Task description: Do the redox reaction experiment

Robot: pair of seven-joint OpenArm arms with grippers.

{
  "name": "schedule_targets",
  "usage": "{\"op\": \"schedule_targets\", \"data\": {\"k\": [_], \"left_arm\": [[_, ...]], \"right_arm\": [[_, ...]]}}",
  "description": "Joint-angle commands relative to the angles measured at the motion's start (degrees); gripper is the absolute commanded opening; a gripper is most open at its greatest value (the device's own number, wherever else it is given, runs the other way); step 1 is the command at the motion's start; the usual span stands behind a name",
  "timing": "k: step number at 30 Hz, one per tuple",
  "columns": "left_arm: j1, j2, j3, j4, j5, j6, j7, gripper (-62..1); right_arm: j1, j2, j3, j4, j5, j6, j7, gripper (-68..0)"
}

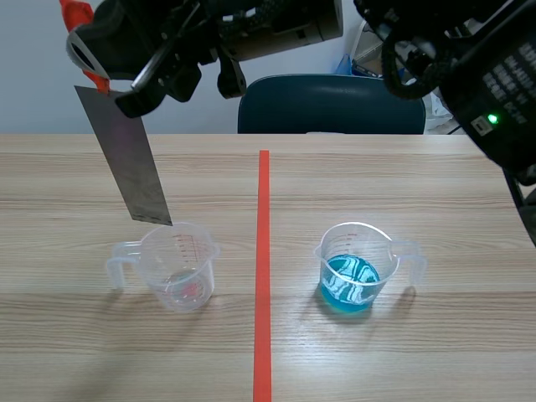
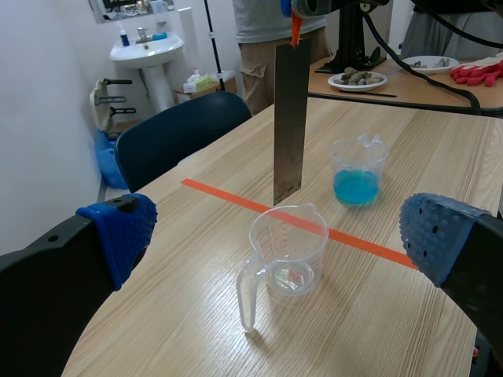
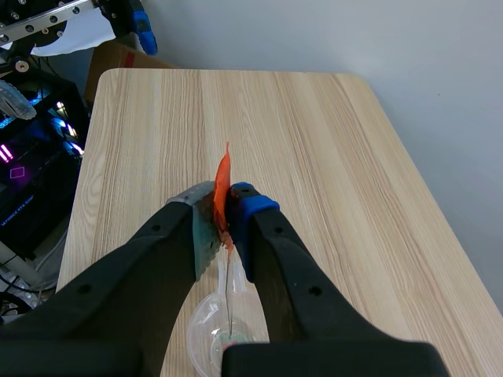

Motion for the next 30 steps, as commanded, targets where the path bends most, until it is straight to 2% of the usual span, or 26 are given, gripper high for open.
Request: {"op": "schedule_targets", "data": {"k": [1, 9, 18, 30], "left_arm": [[-0.04, 0.46, -0.63, 0.55, -0.74, -0.09, -0.81, 1.4], [-0.04, 0.48, -0.63, 0.55, -0.74, -0.09, -0.81, 1.4], [-0.04, 0.55, -0.63, 0.55, -0.74, -0.09, -0.81, 1.4], [-0.04, 1.42, -0.63, 0.55, -0.35, -0.07, -0.81, 1.4]], "right_arm": [[0.33, -0.02, 0.13, 0.42, 0.57, 0.02, 0.66, -66.5], [-1.25, -0.02, 0.00, -1.11, -0.59, 0.04, 2.14, -66.5], [-1.22, -0.02, -0.83, -6.43, -2.21, 0.50, 5.99, -66.5], [-1.22, -0.04, -2.58, -9.92, -5.90, 0.68, 10.99, -66.5]]}}
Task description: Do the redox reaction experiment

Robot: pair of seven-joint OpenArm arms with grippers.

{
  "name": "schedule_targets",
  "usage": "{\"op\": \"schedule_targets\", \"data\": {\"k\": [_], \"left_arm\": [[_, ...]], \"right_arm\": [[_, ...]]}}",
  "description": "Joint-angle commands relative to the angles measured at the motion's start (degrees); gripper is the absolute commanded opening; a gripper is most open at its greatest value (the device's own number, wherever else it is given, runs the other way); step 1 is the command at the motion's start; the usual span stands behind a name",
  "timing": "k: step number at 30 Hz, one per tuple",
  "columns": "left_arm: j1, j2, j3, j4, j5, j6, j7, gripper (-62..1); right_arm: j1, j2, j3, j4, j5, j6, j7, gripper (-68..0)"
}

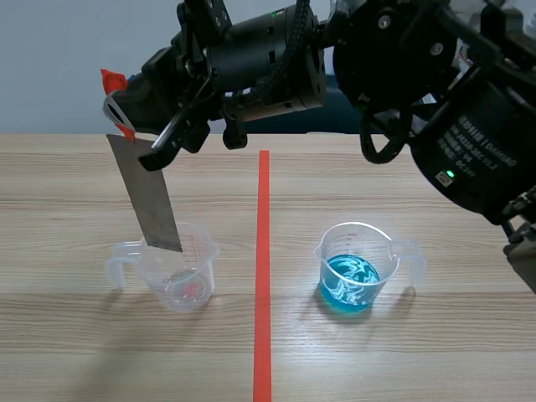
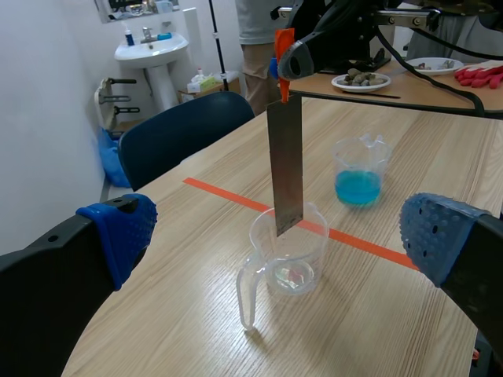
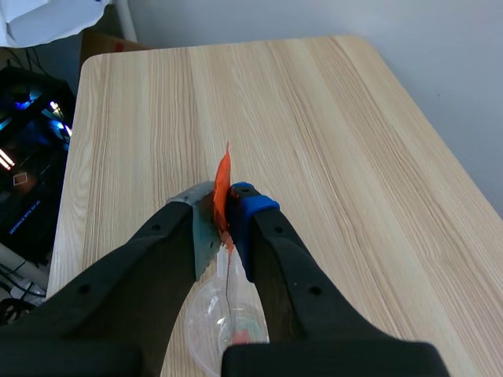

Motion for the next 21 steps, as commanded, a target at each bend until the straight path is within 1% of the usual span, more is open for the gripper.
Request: {"op": "schedule_targets", "data": {"k": [1, 7, 14, 21], "left_arm": [[-0.04, 0.35, -0.63, 0.55, -0.61, -0.07, -0.85, 1.4], [-0.04, 0.35, -0.63, 0.55, -0.61, -0.07, -0.85, 1.4], [-0.04, 0.35, -0.63, 0.55, -0.61, -0.07, -0.85, 1.4], [-0.04, 0.35, -0.63, 0.55, -0.61, -0.07, -0.85, 1.4]], "right_arm": [[1.18, -0.04, 0.13, -0.33, -0.42, -0.02, 1.79, -66.5], [1.18, -0.04, -1.60, -3.02, -2.86, -0.02, 4.90, -66.5], [1.18, -0.07, -3.52, -7.48, -6.29, -0.02, 9.66, -66.5], [1.18, -1.64, -5.25, -13.86, -11.50, 0.00, 14.97, -66.5]]}}
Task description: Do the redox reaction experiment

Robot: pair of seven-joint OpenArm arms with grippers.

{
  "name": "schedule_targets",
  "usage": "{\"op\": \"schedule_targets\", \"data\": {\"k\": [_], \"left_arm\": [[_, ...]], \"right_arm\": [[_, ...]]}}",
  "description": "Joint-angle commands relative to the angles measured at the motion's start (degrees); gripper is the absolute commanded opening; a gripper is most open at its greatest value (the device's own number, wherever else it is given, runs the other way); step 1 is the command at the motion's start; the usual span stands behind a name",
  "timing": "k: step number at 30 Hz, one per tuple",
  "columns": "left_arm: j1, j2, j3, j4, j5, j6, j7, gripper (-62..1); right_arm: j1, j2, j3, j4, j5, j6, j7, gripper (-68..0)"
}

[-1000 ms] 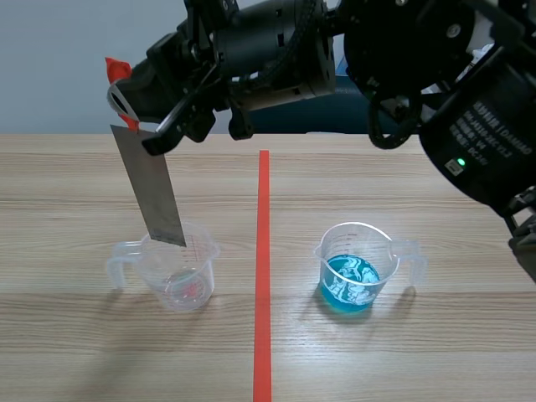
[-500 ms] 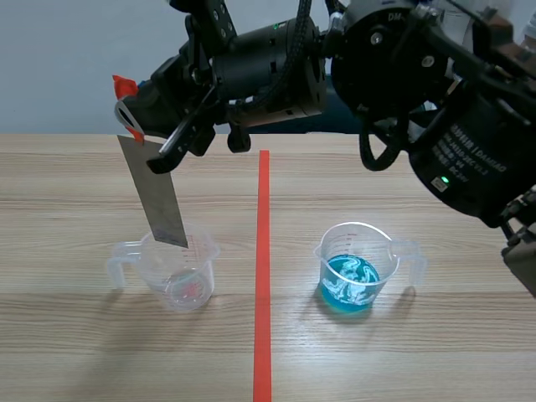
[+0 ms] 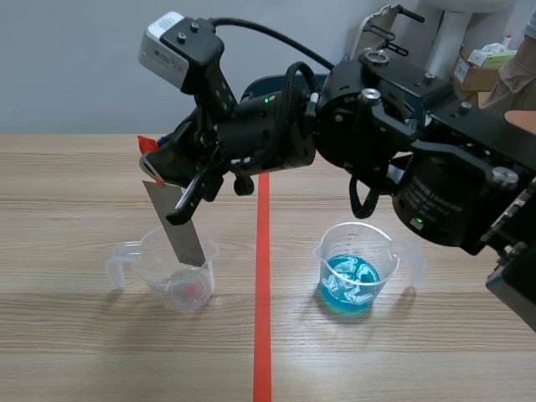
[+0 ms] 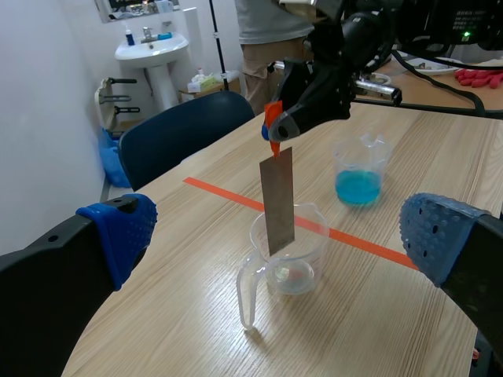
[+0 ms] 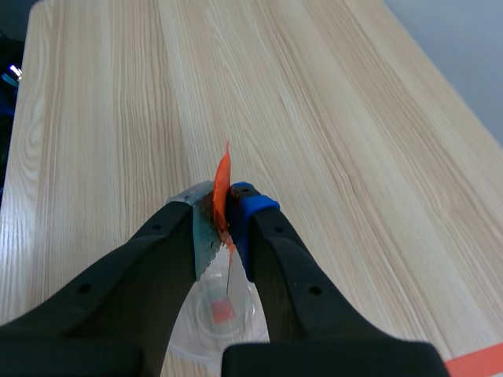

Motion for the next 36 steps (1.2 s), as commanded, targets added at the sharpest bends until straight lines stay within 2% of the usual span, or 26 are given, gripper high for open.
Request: {"op": "schedule_targets", "data": {"k": [1, 10, 19, 22, 27, 29, 36], "left_arm": [[-0.04, 0.35, -0.63, 0.55, -0.59, -0.07, -0.87, 1.4], [-0.04, 0.35, -0.63, 0.55, -0.59, -0.07, -0.87, 1.4], [-0.04, 0.35, -0.63, 0.55, -0.59, -0.07, -0.87, 1.4], [-0.04, 0.35, -0.63, 0.55, -0.59, -0.07, -0.87, 1.4], [-0.04, 0.35, -0.63, 0.55, -0.59, -0.07, -0.87, 1.4], [-0.04, 0.35, -0.63, 0.55, -0.59, -0.07, -0.87, 1.4], [-0.04, 0.35, -0.63, 0.55, -0.59, -0.07, -0.87, 1.4]], "right_arm": [[1.18, -0.98, -0.20, -0.59, 0.02, 0.02, 2.19, -66.5], [1.18, -1.11, -2.08, -4.68, -5.35, 0.02, 8.94, -66.5], [1.18, -1.11, -2.60, -4.70, -5.35, 0.04, 9.03, -66.5], [1.18, -1.11, -2.60, -4.70, -5.38, 1.14, 8.98, -66.5], [1.18, -1.11, -2.60, -4.70, -5.38, 1.33, 8.22, -66.3], [1.20, -1.11, -2.60, -4.70, -5.38, 1.33, 7.89, -60.8], [1.20, -1.11, -2.60, -4.70, -5.33, 2.21, 6.19, -27.6]]}}
